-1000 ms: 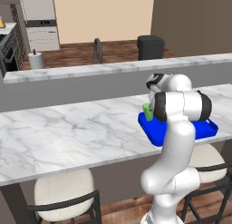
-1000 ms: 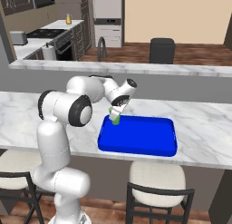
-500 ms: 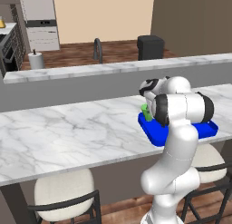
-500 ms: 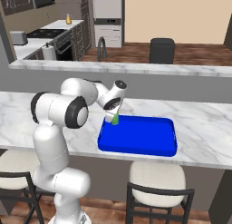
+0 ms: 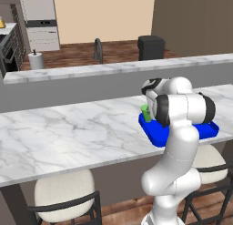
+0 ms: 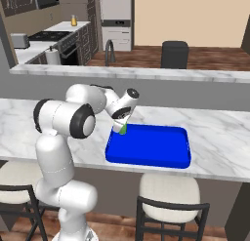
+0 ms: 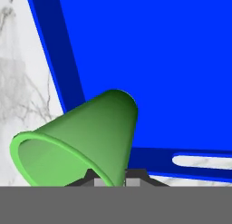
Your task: There is a tray on the dining counter. Grab the cup, mug, and pitcher and place them on the tray. The pitcher may be placed next to the tray if it cannot fit the tray.
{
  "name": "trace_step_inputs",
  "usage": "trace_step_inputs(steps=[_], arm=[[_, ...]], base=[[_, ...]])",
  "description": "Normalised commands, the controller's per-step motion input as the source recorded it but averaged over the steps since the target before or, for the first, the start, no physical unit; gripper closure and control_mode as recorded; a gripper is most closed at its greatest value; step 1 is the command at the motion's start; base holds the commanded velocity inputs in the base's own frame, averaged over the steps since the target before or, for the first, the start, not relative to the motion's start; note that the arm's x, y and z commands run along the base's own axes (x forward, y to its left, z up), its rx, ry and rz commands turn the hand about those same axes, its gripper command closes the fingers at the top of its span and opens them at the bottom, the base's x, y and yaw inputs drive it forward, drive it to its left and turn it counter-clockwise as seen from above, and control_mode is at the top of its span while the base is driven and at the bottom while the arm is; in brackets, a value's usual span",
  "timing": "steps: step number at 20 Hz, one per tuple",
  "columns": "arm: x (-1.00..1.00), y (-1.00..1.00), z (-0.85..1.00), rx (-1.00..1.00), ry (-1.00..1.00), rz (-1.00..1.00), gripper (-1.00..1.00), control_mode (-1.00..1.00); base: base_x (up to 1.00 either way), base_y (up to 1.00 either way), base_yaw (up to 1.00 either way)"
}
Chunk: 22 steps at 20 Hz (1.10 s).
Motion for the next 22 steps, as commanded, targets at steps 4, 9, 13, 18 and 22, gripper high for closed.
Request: trace_step_inputs(steps=[4,9,13,18,22], arm=[[-0.02,0.0,0.0,0.02,0.01,0.0,1.0,-1.0],[0.0,0.0,0.0,0.0,0.0,0.0,1.0,-1.0],[0.0,0.0,0.0,0.0,0.0,0.0,1.0,-1.0],[0.0,0.0,0.0,0.0,0.0,0.0,-1.0,-1.0],[0.0,0.0,0.0,0.0,0.0,0.0,-1.0,-1.0]], base=[[0.0,0.0,0.0],[0.0,0.0,0.0],[0.0,0.0,0.0],[0.0,0.0,0.0],[0.0,0.0,0.0]])
